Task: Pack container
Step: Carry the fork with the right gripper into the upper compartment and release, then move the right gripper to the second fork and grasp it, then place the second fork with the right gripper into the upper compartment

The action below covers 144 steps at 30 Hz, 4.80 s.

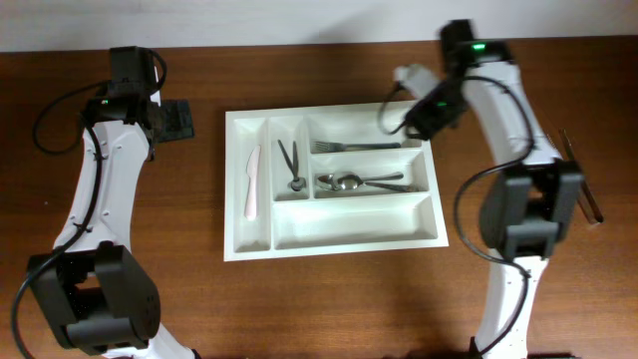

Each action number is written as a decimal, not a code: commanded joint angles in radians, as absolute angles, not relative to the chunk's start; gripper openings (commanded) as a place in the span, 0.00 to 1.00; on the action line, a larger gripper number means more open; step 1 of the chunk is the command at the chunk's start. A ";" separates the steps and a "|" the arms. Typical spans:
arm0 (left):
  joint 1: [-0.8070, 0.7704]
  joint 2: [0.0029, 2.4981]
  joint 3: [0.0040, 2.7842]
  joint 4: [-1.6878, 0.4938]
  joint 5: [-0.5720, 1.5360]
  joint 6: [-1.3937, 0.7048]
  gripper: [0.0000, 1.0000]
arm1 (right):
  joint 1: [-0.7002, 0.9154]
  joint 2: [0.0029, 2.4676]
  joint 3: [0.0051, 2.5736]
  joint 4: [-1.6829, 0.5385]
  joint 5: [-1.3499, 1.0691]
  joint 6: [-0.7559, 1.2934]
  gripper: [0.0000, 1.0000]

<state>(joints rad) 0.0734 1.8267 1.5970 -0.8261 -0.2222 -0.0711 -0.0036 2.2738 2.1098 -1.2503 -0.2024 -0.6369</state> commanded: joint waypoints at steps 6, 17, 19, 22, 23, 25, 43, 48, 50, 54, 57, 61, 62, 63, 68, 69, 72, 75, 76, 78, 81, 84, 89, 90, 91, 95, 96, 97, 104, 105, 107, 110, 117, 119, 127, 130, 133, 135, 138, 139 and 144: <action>0.072 1.829 1.609 -0.824 -0.233 -0.055 0.99 | -0.223 2.211 2.132 -1.390 -0.189 -0.417 0.71; 0.072 1.829 1.609 -0.824 -0.233 -0.055 0.99 | -0.327 2.213 2.132 -1.380 -0.355 0.051 0.99; 0.072 1.829 1.609 -0.824 -0.233 -0.055 0.99 | -0.334 2.213 2.132 -1.368 -0.334 0.251 0.99; 0.072 1.829 1.609 -0.824 -0.233 -0.055 0.99 | -0.334 2.213 2.132 -1.356 -0.177 0.720 0.99; 0.072 1.829 1.609 -0.824 -0.233 -0.055 0.99 | -0.334 2.213 2.132 -1.361 -0.143 0.817 0.99; 0.072 1.829 1.609 -0.824 -0.233 -0.055 0.99 | -0.334 2.213 2.132 -1.391 -0.068 1.061 0.99; 0.072 1.829 1.609 -0.824 -0.233 -0.055 0.99 | -0.336 2.219 2.028 -1.529 0.170 1.731 0.99; 0.072 1.829 1.609 -0.824 -0.233 -0.055 0.99 | -0.350 2.219 1.928 -1.460 0.174 1.757 0.99; 0.072 1.829 1.609 -0.824 -0.233 -0.055 0.99 | -0.361 2.219 1.887 -1.418 0.174 1.757 1.00; 0.072 1.829 1.609 -0.824 -0.233 -0.055 0.99 | -0.381 2.219 1.838 -1.356 0.173 1.756 0.98; 0.072 1.829 1.609 -0.824 -0.233 -0.055 0.99 | -0.385 2.219 1.823 -1.294 0.174 1.755 0.98; 0.072 1.829 1.609 -0.824 -0.233 -0.055 0.99 | -0.385 2.219 1.822 -1.233 0.175 1.755 0.89; 0.072 1.829 1.609 -0.824 -0.233 -0.055 0.99 | -0.385 2.219 1.822 -1.223 0.196 1.756 0.86; 0.072 1.829 1.609 -0.824 -0.233 -0.055 0.99 | -0.385 2.219 1.821 -1.219 0.200 1.756 0.84; 0.072 1.829 1.609 -0.824 -0.233 -0.055 0.99 | -0.385 2.219 1.809 -1.184 0.204 1.756 0.72; 0.072 1.829 1.609 -0.824 -0.233 -0.055 0.99 | -0.385 2.219 1.803 -1.179 0.204 1.756 0.71; 0.072 1.829 1.609 -0.824 -0.233 -0.055 0.99 | -0.385 2.219 1.774 -1.151 0.204 1.756 0.72; 0.072 1.829 1.609 -0.824 -0.233 -0.055 0.99 | -0.385 2.219 1.744 -1.120 0.204 1.756 0.72; 0.072 1.829 1.609 -0.824 -0.233 -0.055 0.99 | -0.385 2.219 1.732 -1.106 0.204 1.756 0.71; 0.072 1.829 1.609 -0.824 -0.233 -0.055 0.99 | -0.385 2.219 1.720 -1.094 0.204 1.756 0.61; 0.072 1.829 1.609 -0.824 -0.233 -0.055 0.99 | -0.385 2.219 1.693 -1.074 0.203 1.756 0.46; 0.072 1.829 1.609 -0.824 -0.233 -0.055 0.99 | -0.385 2.219 1.680 -1.061 0.203 1.756 0.33; 0.072 1.829 1.609 -0.824 -0.233 -0.055 0.99 | -0.385 2.219 1.679 -1.057 0.203 1.755 0.04; 0.072 1.829 1.609 -0.824 -0.233 -0.055 0.99 | -0.385 2.219 1.679 -1.058 0.204 1.755 0.04; 0.072 1.829 1.609 -0.824 -0.233 -0.055 0.99 | -0.385 2.219 1.679 -1.058 0.203 1.746 0.04; 0.072 1.829 1.609 -0.824 -0.233 -0.055 0.99 | -0.385 2.218 1.679 -1.050 0.203 1.697 0.04; 0.072 1.829 1.609 -0.824 -0.233 -0.055 0.99 | -0.385 2.218 1.683 -1.049 0.203 1.681 0.04; 0.072 1.829 1.609 -0.824 -0.233 -0.055 0.99 | -0.385 2.218 1.686 -1.049 0.203 1.671 0.04; 0.072 1.829 1.609 -0.824 -0.233 -0.055 0.99 | -0.381 2.218 1.806 -1.049 0.204 1.510 0.04; 0.072 1.829 1.609 -0.824 -0.233 -0.055 0.99 | -0.379 2.218 1.836 -1.046 0.203 1.471 0.04; 0.072 1.829 1.609 -0.824 -0.233 -0.055 0.99 | -0.368 2.218 1.901 -1.038 0.203 1.387 0.04; 0.072 1.829 1.609 -0.824 -0.233 -0.055 0.99 | -0.337 2.218 2.028 -1.015 0.203 1.217 0.04; 0.072 1.829 1.609 -0.824 -0.233 -0.055 0.99 | -0.186 2.218 2.331 -0.945 0.197 0.677 0.04; 0.072 1.829 1.609 -0.824 -0.233 -0.055 0.99 | -0.130 2.218 2.398 -0.945 0.179 0.524 0.04; 0.072 1.829 1.609 -0.824 -0.233 -0.055 0.99 | 0.076 2.218 2.457 -0.990 0.124 -0.017 0.04; 0.072 1.829 1.609 -0.824 -0.233 -0.055 0.99 | 0.137 2.218 2.455 -1.046 0.079 -0.288 0.04; 0.072 1.829 1.609 -0.824 -0.233 -0.055 0.99 | 0.199 2.218 2.455 -1.104 0.044 -0.474 0.04; 0.072 1.829 1.609 -0.824 -0.233 -0.055 0.99 | 0.222 2.218 2.453 -1.131 0.031 -0.552 0.04; 0.072 1.829 1.609 -0.824 -0.233 -0.055 0.99 | 0.253 2.218 2.444 -1.180 0.030 -0.672 0.04; 0.072 1.829 1.609 -0.824 -0.233 -0.055 0.99 | 0.260 2.218 2.444 -1.203 0.029 -0.709 0.04; 0.072 1.829 1.609 -0.824 -0.233 -0.055 0.99 | 0.271 2.218 2.444 -1.274 0.028 -0.828 0.04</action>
<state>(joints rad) 0.0734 1.8267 1.5970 -0.8261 -0.2222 -0.0711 0.2714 2.2429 2.4382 -1.2667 0.0391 -0.7090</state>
